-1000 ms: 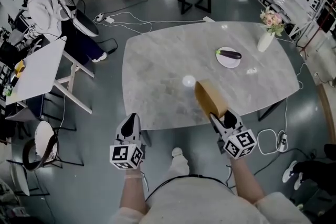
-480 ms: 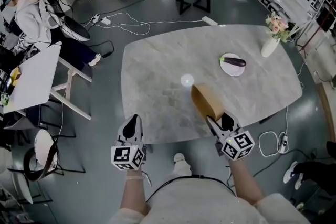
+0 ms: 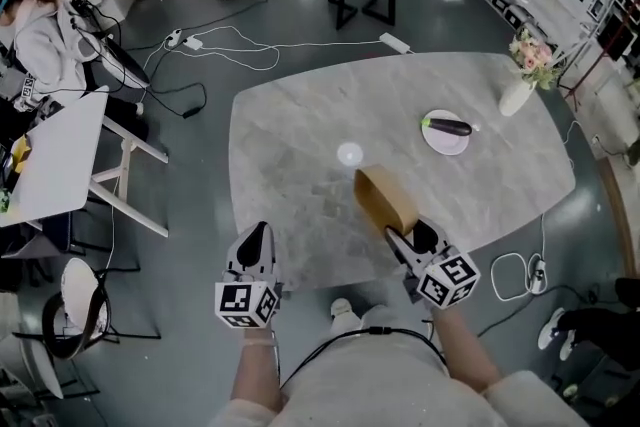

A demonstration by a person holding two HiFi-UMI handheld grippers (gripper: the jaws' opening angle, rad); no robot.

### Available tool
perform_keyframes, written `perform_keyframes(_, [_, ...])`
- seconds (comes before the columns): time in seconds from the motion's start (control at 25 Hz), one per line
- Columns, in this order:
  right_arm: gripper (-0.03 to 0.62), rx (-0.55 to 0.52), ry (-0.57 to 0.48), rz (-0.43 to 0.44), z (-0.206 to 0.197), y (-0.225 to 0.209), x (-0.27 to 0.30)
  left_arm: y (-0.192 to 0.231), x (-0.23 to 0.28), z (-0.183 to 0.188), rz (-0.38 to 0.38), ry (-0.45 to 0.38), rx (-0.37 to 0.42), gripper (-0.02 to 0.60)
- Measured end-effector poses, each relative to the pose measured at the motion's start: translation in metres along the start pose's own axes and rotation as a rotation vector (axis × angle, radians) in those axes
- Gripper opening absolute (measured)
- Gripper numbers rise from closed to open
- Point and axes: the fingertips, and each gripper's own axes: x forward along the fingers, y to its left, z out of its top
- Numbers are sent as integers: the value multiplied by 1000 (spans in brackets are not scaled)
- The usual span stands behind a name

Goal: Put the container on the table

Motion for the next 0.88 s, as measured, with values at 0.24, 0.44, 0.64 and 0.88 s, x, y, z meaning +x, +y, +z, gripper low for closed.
perform_keyframes(0.24, [232,53,33,12,-8,1,20,8,1,-15,7,31,-17,11])
perform_keyframes(0.44, [232,99,61,63,-13,5,43,17,9,-17,28,43,-22,11])
perform_keyframes(0.64, [232,185,89,109,-15,7,74,31,25,-9,46,41,-13,11])
perform_keyframes(0.88, [233,352,85,100,-17,0,104,36,49,-8,43,44,-23,11])
